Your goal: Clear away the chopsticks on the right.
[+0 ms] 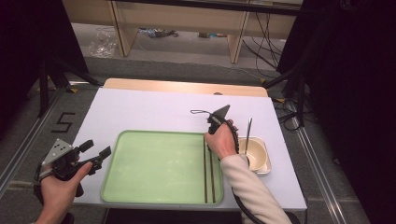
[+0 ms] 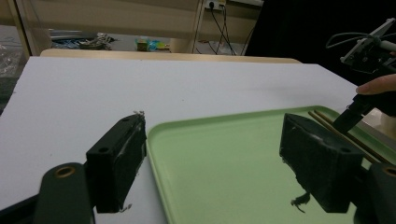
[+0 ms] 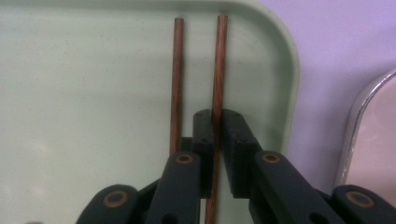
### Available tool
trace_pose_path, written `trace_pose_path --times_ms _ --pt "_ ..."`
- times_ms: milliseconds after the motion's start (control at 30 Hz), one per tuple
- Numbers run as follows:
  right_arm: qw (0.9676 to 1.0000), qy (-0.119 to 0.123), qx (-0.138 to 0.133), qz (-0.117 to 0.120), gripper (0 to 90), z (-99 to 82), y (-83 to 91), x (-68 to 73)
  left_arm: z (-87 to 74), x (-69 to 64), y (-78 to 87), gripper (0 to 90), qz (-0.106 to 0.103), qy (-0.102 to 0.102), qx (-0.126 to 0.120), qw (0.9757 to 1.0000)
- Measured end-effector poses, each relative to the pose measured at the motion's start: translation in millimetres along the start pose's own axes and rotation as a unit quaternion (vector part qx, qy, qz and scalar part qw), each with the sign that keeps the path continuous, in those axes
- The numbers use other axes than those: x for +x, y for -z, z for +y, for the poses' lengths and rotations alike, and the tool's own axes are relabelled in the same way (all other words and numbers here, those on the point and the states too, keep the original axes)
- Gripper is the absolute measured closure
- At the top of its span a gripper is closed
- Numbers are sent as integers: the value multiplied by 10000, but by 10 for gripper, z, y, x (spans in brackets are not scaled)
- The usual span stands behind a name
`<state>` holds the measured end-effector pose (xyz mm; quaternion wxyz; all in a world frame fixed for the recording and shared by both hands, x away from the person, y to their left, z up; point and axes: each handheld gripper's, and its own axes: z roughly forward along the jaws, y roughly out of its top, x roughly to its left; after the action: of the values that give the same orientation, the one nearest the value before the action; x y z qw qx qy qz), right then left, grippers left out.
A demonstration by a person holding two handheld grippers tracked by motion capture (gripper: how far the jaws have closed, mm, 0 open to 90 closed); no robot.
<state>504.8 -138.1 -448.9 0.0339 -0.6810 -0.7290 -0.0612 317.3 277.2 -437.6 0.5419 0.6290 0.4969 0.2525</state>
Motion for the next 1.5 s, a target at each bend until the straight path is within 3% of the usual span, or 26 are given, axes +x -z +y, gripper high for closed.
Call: trace_pose_path --times_ms 200,233,267,300,333,367,400,467,500,600,633,667,700,800,867,900,933,967,1033,1067,1100,1133,1167,1200,1300,1500 --pt "9996 -84 -129 238 777 -6 94 14 1 -1 0 226 -9 -8 -3 10000" --pt "9992 165 -276 224 768 -5 117 -13 1 0 1 226 -11 -2 -10 10000" --pt "9993 199 -245 203 752 -17 166 -19 2 0 3 226 -14 -6 -15 10000" --pt "9992 68 -284 289 736 -23 219 1 2 0 3 226 -17 -5 -19 10000" --pt "9980 377 -391 310 715 -27 267 -34 2 0 4 226 -16 -10 -16 10000" --pt "9981 325 -424 312 699 -44 328 -13 1 0 3 226 -13 -12 -14 10000" --pt "9957 659 -560 340 680 -49 376 -51 1 -1 2 224 -22 -13 -13 10000" --pt "9942 755 -662 379 634 -85 501 -53 1 -2 3 223 -27 -22 -20 10000" --pt "9892 1100 -917 324 602 -91 532 -78 1 -1 3 223 -28 -24 -25 10000" --pt "9776 1749 -1128 325 566 -140 726 -130 0 4 4 222 -27 -20 -31 10000" --pt "9761 1749 -1216 438 553 -166 787 -138 -1 5 4 222 -26 -25 -27 10000" --pt "9766 1737 -1192 425 534 -191 872 -165 -2 4 4 222 -25 -24 -25 10000" --pt "9748 1823 -1211 430 518 -199 912 -203 -3 3 4 222 -22 -25 -21 10000" --pt "9721 2009 -1174 290 517 -267 1068 -319 -4 3 4 222 -20 -31 -21 10000" --pt "9771 1773 -1132 309 529 -315 1153 -414 -6 2 3 222 -10 -30 -15 10000" --pt "9765 1790 -1138 375 543 -320 1188 -491 -6 0 3 222 -11 -32 -16 10000" --pt "9807 1556 -1124 364 546 -341 1251 -545 -7 -1 2 222 -9 -35 -16 10000" --pt "9783 1588 -1282 347 545 -344 1278 -619 -6 -1 2 222 -9 -40 -15 10000" --pt "9798 1378 -1397 386 546 -363 1348 -708 -8 0 0 222 -3 -36 -12 10000" --pt "9826 1186 -1369 411 546 -381 1390 -746 -8 0 -2 222 -4 -34 -10 10000" --pt "9790 1286 -1533 398 546 -378 1402 -824 -9 0 -4 222 -5 -31 -13 10000" --pt "9826 1066 -1460 426 546 -392 1436 -856 -10 -1 -6 222 -5 -34 -10 10000" --pt "9805 1133 -1536 462 551 -387 1443 -927 -10 -2 -7 222 -5 -34 -13 10000" --pt "9824 989 -1524 442 558 -389 1452 -965 -9 -1 -7 222 -2 -36 -16 10000" --pt "9831 874 -1551 434 547 -378 1440 -1095 -6 1 -12 222 9 -46 0 10000" --pt "9848 684 -1530 462 536 -358 1415 -1212 -8 -1 -25 223 -1 -23 19 10000"
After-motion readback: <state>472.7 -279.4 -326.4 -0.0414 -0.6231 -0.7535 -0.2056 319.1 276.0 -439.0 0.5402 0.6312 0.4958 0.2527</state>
